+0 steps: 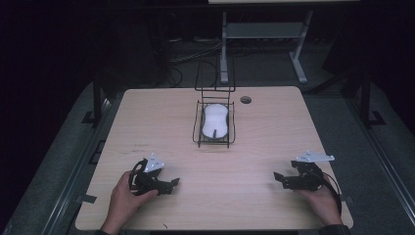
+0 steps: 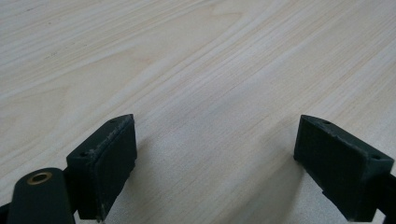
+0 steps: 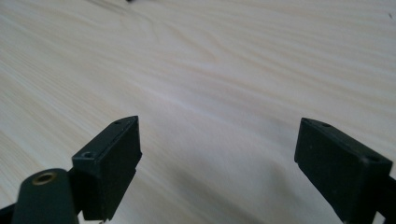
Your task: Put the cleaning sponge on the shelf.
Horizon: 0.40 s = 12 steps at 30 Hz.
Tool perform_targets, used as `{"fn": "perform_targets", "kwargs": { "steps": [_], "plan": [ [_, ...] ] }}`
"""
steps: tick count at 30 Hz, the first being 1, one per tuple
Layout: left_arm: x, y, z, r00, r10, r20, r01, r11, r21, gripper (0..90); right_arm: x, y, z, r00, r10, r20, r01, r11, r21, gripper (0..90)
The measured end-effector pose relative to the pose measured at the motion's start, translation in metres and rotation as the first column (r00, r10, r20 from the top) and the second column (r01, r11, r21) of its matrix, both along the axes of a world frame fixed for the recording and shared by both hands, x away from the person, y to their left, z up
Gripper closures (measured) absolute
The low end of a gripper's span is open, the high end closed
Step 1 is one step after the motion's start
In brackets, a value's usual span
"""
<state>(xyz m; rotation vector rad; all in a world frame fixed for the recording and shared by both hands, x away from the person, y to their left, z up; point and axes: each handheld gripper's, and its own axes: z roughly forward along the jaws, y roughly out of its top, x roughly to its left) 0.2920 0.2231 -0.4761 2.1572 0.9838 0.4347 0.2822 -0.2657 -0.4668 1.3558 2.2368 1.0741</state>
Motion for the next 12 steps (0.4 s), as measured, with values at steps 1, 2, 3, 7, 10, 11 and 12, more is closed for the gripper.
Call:
{"fn": "perform_targets", "kwargs": {
  "steps": [1, 2, 3, 7, 10, 11, 12],
  "plan": [
    [0.0, 0.0, 0.0, 1.0, 0.0, 0.0, 0.0, 1.0, -0.001, 12.4, -0.003, -0.001, -0.003, 1.0, -0.005, -0.004, 0.005, 1.0, -0.006, 13.9],
    [0.0, 0.0, 0.0, 1.0, 0.0, 0.0, 0.0, 1.0, -0.001, 12.3, -0.008, -0.004, -0.007, 0.9999, -0.015, -0.003, 0.015, 1.0, -0.023, 13.7],
    [0.0, 0.0, 0.0, 1.0, 0.0, 0.0, 0.0, 1.0, -0.001, 12.3, -0.008, -0.004, -0.007, 0.9999, -0.015, -0.003, 0.015, 1.0, -0.023, 13.7],
    [0.0, 0.0, 0.0, 1.0, 0.001, 0.0, -0.001, 1.0, -0.001, 12.4, -0.013, -0.006, -0.014, 0.9996, -0.027, -0.006, 0.027, 0.999, -0.044, 12.4],
    [0.0, 0.0, 0.0, 1.0, 0.0, 0.0, 0.0, 1.0, -0.001, 12.4, -0.015, -0.006, -0.015, 0.9996, -0.027, 0.011, 0.027, 0.998, -0.048, 12.0],
    [0.0, 0.0, 0.0, 1.0, 0.001, 0.0, -0.001, 1.0, -0.001, 12.3, -0.015, -0.006, -0.015, 0.9996, -0.027, 0.009, 0.027, 0.998, -0.05, 11.4],
    [0.0, 0.0, 0.0, 1.0, 0.001, 0.0, -0.001, 1.0, -0.001, 12.4, -0.015, -0.006, -0.015, 0.9996, -0.027, 0.009, 0.027, 0.998, -0.05, 11.4]
  ]
}}
